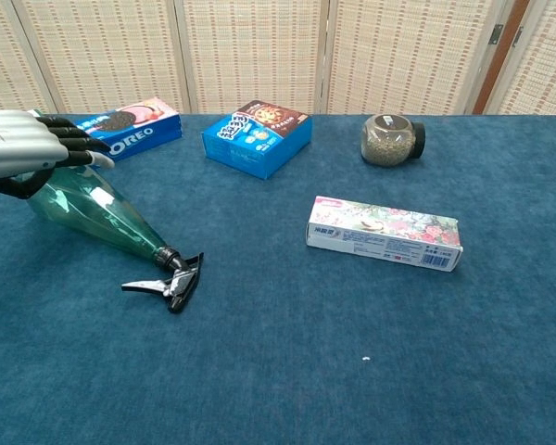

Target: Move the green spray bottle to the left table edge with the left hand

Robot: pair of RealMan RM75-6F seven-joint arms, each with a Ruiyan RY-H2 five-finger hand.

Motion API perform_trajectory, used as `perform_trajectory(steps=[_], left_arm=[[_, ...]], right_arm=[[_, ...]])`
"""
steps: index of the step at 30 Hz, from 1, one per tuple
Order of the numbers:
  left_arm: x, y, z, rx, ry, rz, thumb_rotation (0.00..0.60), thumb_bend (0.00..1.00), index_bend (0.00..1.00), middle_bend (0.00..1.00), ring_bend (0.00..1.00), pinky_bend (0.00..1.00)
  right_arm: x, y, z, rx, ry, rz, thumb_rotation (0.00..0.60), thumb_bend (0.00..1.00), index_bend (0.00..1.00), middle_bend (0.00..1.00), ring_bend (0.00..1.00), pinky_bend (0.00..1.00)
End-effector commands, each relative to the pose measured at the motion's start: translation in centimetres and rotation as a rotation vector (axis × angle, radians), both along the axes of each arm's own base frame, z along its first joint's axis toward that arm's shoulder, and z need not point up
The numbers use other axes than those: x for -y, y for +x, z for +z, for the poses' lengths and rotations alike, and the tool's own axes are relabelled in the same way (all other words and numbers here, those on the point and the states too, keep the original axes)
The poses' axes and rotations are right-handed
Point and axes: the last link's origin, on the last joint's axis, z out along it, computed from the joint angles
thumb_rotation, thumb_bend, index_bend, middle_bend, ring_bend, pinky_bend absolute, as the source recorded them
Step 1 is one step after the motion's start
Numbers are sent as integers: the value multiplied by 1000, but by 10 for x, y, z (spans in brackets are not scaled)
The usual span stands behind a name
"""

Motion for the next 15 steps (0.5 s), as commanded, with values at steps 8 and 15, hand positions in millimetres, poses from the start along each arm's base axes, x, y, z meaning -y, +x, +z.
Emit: perform_trajectory(steps=[8,15], left_arm=[[0,-2,-3,-28,-12,10,600,1000,0,0,0,0],[4,-3,0,-28,-6,14,600,1000,0,0,0,0]], right_arm=[[-2,-2,-2,7,4,-9,600,0,106,155,209,412],[-2,-3,-4,11,4,-9,600,0,106,155,208,412]])
